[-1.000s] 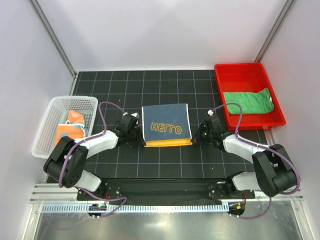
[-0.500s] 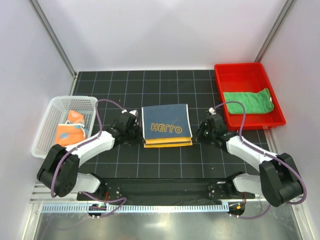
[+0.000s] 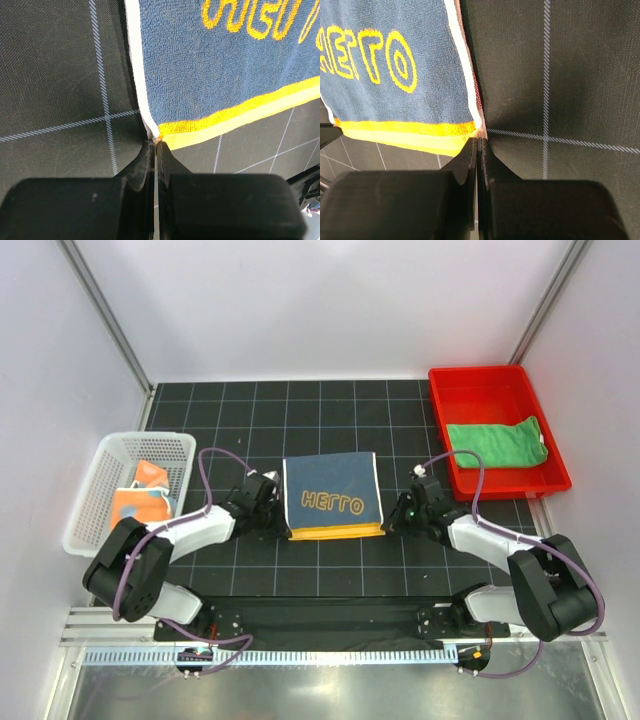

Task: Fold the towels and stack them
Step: Fold the towel

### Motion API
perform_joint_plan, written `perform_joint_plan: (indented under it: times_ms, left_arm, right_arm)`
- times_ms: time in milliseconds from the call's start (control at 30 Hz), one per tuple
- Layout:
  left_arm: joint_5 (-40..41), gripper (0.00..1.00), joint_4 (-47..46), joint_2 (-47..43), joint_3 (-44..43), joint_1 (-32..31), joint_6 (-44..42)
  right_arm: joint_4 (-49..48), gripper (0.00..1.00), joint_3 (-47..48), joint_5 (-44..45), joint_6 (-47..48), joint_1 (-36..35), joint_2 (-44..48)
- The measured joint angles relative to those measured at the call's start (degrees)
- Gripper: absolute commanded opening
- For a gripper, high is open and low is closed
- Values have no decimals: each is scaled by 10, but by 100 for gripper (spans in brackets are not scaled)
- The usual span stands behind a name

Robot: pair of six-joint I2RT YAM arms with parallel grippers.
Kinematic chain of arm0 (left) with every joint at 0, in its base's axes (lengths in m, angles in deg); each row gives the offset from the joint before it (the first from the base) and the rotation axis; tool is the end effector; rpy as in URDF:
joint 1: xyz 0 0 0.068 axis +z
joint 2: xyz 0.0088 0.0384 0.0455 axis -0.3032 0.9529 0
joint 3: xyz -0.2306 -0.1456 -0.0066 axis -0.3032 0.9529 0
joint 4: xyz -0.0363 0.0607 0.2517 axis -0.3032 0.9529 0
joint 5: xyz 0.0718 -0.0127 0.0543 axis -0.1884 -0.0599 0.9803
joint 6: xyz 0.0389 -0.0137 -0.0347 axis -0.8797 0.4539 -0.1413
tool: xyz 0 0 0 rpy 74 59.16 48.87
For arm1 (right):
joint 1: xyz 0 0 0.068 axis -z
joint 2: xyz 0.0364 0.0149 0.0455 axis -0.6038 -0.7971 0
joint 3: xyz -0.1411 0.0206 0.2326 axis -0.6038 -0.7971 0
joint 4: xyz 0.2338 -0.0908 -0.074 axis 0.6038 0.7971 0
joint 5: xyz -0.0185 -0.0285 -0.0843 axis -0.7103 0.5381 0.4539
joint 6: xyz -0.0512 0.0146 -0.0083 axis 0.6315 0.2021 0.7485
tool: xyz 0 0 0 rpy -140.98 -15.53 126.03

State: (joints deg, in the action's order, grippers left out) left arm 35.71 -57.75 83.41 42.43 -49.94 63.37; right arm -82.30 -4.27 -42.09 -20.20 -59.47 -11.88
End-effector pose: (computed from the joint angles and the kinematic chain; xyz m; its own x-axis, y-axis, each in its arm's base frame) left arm 0.2141 -0.1415 0.1494 -0.9253 -0.1909 -0.3276 -0.0209 0.8884 -0.4585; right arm 0.2066 0.0910 0.1440 -0.8515 0.3303 -0.4073 0.0959 0.8617 0.4983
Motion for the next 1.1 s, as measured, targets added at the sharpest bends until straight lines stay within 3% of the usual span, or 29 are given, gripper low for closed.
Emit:
perform_joint_plan:
  times_ms: [200,467,633,800,1100]
  left_arm:
    - [3,0,2,-7,2,-3,-2]
    - [12,0,77,-67,-61,-5,-15]
    - [10,0,67,-106,-38,-14,-8]
    - [1,0,48,-72,13,-24,5]
    - [2,0,28,-58,32,-26,5]
  right_arm:
    - [1,1,1,1,-2,0,2]
    - [84,1,78,12,21,0,56]
    - [75,1,37,9,22,-1,94]
    - [66,1,-20,-6,18,-4,65]
    - [19,1,-30,-16,12,-6,45]
